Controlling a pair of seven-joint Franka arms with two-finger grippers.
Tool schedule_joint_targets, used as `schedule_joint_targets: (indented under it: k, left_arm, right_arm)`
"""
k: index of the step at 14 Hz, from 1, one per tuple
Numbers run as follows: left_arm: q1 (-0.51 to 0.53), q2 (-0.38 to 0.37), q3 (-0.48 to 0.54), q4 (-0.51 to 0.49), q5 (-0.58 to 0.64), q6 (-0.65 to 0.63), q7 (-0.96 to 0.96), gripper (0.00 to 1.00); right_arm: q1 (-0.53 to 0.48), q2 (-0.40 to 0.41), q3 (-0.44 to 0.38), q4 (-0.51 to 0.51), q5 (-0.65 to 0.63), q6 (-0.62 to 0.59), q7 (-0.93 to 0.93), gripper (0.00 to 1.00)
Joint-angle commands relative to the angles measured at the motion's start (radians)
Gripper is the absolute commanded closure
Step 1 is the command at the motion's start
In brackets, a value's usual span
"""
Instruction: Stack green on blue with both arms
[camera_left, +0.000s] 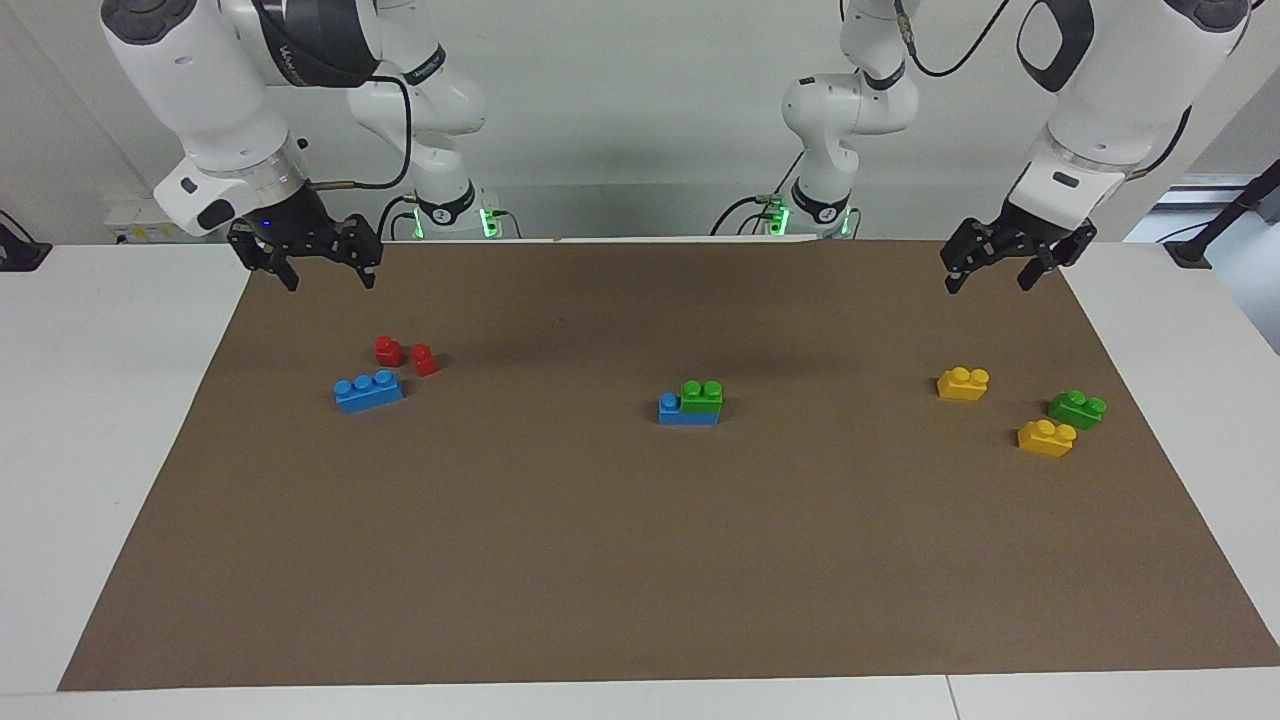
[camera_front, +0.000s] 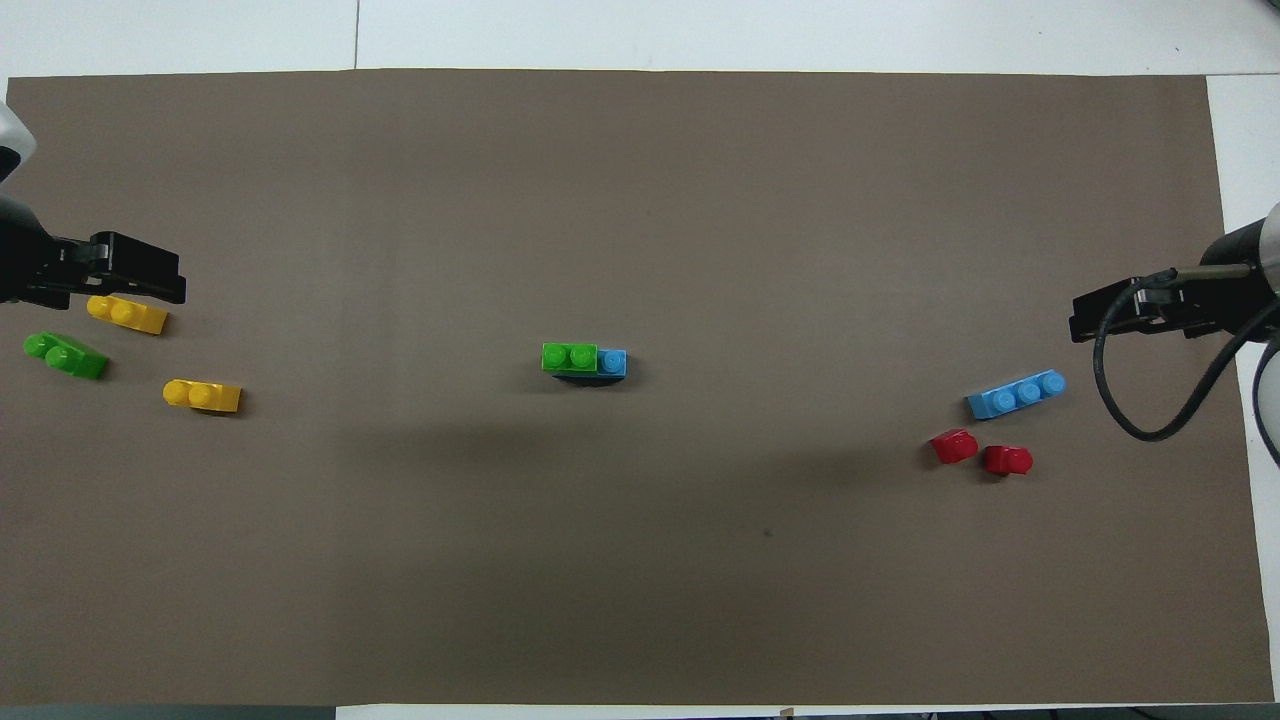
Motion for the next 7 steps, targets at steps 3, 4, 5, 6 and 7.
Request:
schedule_joint_targets:
  k: [3,4,5,6,7]
  left_arm:
    - [0.006,-0.018,0.004,-0.006,-0.021,-0.018,0.018,0.0]
    - [0.006,-0.022,0.004,-0.008,-0.021,-0.017,0.018,0.0]
    - [0.006,-0.023,0.004,-0.008,-0.021,-0.016,0.017,0.0]
    - [0.006,-0.023,0.004,-0.008,-0.021,-0.018,0.017,0.0]
    - [0.006,-0.023,0.002,-0.008,-0.021,-0.017,0.015,0.0]
  right_arm:
    - [-0.006,-0.001,0.009,0.0,-0.027,-0.014,-0.023,0.0]
    - [-0.007,-0.001,0.009,0.0,-0.025,-0.015,-0.025,0.0]
    - [-0.007,-0.001,0.009,0.0,-0.025,-0.017,-0.025,0.0]
    - [-0.007,-0.001,0.009,0.0,-0.025,-0.017,-0.025,0.0]
    - [-0.007,-0.001,0.009,0.0,-0.025,-0.015,-0.025,0.0]
